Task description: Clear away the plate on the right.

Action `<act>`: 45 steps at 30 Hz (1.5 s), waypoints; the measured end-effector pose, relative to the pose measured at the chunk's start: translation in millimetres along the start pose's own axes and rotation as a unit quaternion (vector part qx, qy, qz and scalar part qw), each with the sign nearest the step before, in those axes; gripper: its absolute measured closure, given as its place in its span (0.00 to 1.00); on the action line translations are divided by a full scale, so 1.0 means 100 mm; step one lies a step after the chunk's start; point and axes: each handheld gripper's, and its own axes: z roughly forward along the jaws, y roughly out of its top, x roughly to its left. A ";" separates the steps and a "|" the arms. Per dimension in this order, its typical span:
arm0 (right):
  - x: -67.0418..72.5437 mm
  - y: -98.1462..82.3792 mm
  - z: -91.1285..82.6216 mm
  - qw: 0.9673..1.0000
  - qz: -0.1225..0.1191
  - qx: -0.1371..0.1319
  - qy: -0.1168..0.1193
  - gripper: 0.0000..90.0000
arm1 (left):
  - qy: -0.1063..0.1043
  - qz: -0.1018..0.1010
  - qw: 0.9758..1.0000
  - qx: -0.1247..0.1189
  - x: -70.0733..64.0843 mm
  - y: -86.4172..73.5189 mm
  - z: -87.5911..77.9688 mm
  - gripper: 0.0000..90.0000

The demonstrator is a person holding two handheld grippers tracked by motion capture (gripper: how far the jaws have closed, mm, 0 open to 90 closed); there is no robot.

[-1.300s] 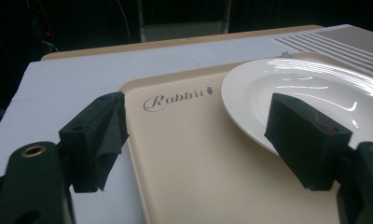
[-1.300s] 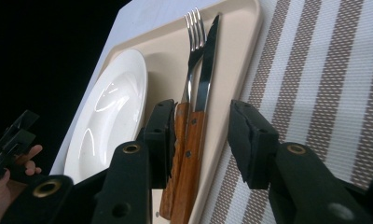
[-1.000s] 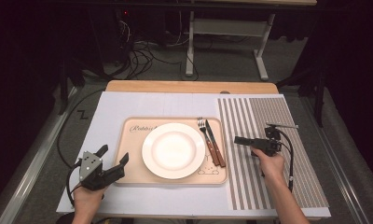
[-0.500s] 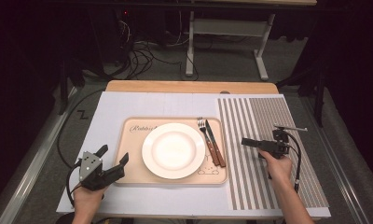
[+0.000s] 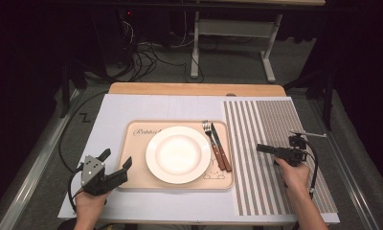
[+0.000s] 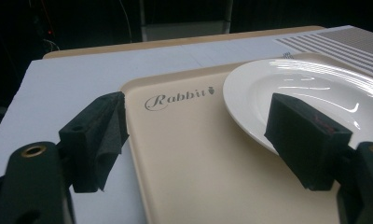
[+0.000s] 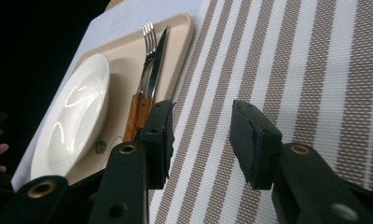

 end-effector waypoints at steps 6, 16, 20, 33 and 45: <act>0.01 -0.02 -0.08 0.999 -0.024 -0.008 -0.023 0.65 | 0.000 -0.001 1.000 0.000 0.00 0.00 0.00 0.24; 0.06 -0.09 -0.21 0.994 -0.078 -0.027 -0.073 0.61 | 0.001 -0.002 1.000 0.000 0.01 0.00 0.00 0.24; 0.09 -0.13 -0.25 0.991 -0.099 -0.035 -0.083 0.58 | 0.002 -0.002 1.000 0.000 0.01 0.00 0.00 0.24; 0.17 -0.30 -0.39 0.974 -0.175 -0.083 -0.113 0.55 | 0.003 -0.002 1.000 -0.003 0.01 0.00 -0.01 0.24; 0.17 -0.43 -0.44 0.966 -0.208 -0.096 -0.119 0.50 | 0.001 -0.002 1.000 -0.003 0.01 0.00 -0.01 0.24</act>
